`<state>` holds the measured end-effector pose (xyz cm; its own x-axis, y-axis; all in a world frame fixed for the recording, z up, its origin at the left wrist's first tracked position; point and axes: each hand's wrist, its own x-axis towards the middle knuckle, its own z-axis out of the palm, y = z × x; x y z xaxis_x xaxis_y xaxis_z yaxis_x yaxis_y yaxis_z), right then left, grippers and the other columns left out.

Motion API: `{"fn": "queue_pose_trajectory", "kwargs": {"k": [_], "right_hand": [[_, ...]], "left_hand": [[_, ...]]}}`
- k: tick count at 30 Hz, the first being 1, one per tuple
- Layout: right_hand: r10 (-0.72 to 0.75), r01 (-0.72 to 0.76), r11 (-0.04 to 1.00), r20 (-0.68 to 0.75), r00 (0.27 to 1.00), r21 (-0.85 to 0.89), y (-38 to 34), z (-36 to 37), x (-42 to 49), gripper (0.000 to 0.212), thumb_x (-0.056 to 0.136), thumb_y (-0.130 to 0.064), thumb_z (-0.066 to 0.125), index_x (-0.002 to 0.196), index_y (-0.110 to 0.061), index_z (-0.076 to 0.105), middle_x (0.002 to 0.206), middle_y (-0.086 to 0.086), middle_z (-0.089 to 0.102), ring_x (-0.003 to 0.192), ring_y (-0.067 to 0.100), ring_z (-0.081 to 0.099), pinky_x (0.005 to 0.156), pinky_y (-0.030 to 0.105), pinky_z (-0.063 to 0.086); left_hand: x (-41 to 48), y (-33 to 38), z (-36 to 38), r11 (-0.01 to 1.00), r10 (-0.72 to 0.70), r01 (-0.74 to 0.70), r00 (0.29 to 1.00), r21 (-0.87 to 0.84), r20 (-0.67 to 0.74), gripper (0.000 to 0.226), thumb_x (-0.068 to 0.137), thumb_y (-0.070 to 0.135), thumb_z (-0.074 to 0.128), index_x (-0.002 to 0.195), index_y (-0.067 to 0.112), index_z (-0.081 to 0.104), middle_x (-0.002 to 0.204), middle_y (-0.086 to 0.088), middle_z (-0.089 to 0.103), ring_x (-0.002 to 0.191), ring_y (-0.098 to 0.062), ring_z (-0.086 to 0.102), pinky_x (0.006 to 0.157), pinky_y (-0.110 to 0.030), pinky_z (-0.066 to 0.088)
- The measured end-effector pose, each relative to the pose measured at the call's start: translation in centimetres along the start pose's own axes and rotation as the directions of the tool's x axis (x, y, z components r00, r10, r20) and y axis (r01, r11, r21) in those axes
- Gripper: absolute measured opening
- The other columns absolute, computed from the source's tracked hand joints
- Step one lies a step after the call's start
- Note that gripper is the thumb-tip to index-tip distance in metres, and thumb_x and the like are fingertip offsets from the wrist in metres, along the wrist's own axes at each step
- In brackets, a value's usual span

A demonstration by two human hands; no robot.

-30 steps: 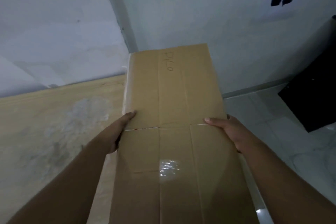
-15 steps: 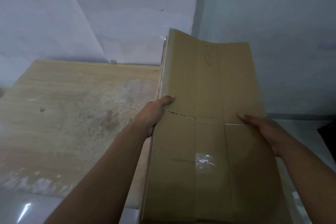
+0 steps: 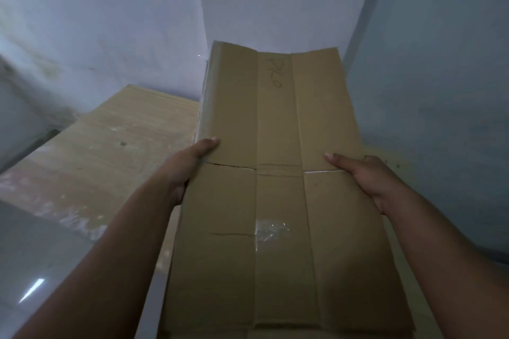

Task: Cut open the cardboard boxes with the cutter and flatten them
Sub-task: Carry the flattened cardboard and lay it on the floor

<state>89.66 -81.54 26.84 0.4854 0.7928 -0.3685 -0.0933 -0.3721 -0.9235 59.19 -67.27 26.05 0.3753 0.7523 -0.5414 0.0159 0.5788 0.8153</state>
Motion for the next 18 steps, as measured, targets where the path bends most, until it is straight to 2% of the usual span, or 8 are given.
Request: {"fn": "queue_pose_trajectory", "kwargs": {"k": [2, 6, 11, 18], "right_hand": [[-0.006, 0.008, 0.999, 0.057, 0.998, -0.046, -0.2, 1.7, 0.2, 0.046, 0.073, -0.035, 0.086, 0.107, -0.006, 0.075, 0.095, 0.011, 0.078, 0.085, 0.029, 0.075, 0.082, 0.047, 0.06], [0.009, 0.009, 0.996, 0.192, 0.981, -0.094, -0.9, 6.9, 1.1, 0.053, 0.07, -0.037, 0.088, 0.11, -0.005, 0.073, 0.097, 0.011, 0.077, 0.088, 0.03, 0.075, 0.085, 0.05, 0.059], [0.032, 0.031, 0.984, 0.345, 0.938, -0.173, -2.5, 15.9, 2.8, 0.087, 0.047, -0.052, 0.095, 0.114, -0.004, 0.07, 0.098, 0.011, 0.077, 0.089, 0.031, 0.075, 0.088, 0.057, 0.057], [0.043, 0.072, 0.97, 0.455, 0.89, -0.233, -5.3, 32.4, 5.3, 0.068, 0.061, -0.044, 0.093, 0.11, -0.003, 0.07, 0.095, 0.012, 0.077, 0.085, 0.031, 0.076, 0.083, 0.053, 0.06]], "left_hand": [[-1.6, -0.6, -1.8, 1.0, -0.002, 0.001, 0.999, -0.026, -0.048, 0.047, 0.094, 0.044, 0.068, 0.12, 0.006, 0.071, 0.103, -0.019, 0.077, 0.075, -0.03, 0.076, 0.063, -0.044, 0.064], [-4.7, -1.4, -6.4, 0.994, 0.004, -0.021, 0.987, -0.104, -0.161, 0.048, 0.094, 0.045, 0.067, 0.121, 0.006, 0.07, 0.101, -0.019, 0.077, 0.075, -0.031, 0.076, 0.06, -0.042, 0.063], [-7.2, -1.1, -14.1, 0.985, 0.0, -0.052, 0.954, -0.164, -0.299, 0.049, 0.094, 0.046, 0.067, 0.122, 0.004, 0.068, 0.1, -0.021, 0.077, 0.075, -0.033, 0.076, 0.062, -0.044, 0.064], [-6.6, 1.2, -28.6, 0.966, 0.0, -0.114, 0.897, -0.231, -0.443, 0.056, 0.089, 0.047, 0.072, 0.129, 0.007, 0.066, 0.1, -0.02, 0.077, 0.071, -0.031, 0.075, 0.06, -0.042, 0.062]]}}
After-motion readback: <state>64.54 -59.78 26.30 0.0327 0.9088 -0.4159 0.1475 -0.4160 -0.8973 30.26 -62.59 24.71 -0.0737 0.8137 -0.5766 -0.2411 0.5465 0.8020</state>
